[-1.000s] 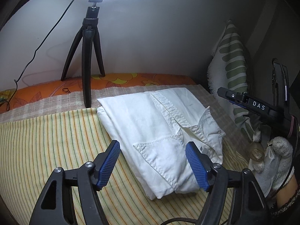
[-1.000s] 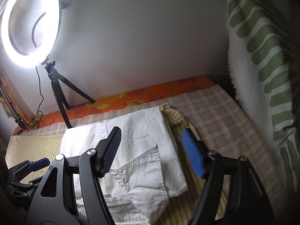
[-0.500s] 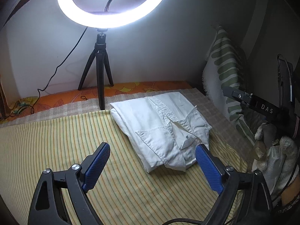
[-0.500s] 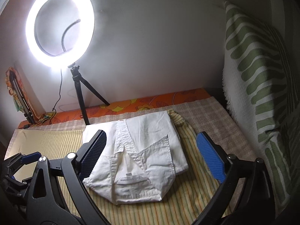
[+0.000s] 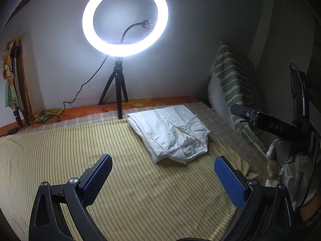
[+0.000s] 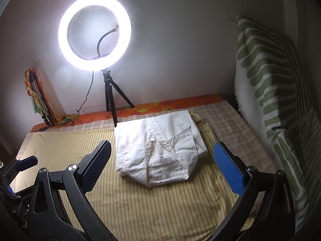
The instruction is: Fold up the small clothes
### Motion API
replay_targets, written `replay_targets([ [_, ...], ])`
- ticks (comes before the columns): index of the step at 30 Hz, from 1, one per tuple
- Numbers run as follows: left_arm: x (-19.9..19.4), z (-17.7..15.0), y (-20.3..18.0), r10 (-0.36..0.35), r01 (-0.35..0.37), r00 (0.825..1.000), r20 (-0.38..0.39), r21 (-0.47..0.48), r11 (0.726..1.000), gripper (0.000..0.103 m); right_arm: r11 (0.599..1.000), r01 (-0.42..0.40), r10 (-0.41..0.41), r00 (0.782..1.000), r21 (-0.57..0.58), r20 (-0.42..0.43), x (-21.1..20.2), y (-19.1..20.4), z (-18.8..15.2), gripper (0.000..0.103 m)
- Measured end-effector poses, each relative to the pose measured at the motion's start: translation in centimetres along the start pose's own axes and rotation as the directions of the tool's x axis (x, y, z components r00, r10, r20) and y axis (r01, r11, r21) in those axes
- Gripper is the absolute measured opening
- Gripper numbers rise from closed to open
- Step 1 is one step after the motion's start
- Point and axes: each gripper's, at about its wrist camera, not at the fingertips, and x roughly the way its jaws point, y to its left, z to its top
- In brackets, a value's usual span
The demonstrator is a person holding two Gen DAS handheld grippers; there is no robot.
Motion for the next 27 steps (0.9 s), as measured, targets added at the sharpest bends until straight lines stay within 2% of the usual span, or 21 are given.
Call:
replay_targets([
  [11,-6.7,-4.4,0.5,0.03,-0.032,0.998,0.047,0.046,0.998,0.103,0.999,-0.028,0.028,0.999,0.02,0.016,-5.2,3.8,-5.3,0.103],
  [20,-8.9,-7.6,1.2,0.044,-0.046,0.998,0.044,0.043,0.998,0.103,0.999,-0.03,0.029,0.999,0.019,0.025,-7.4,7.0,-8.9,0.103],
  [27,-10.3,-9.1,1.3,0.073,-0.077,0.996,0.055,0.063,0.995,0.103,0.997,-0.028,0.023,0.998,0.077,0.056,-8.1,7.1,-11.2,0.103],
])
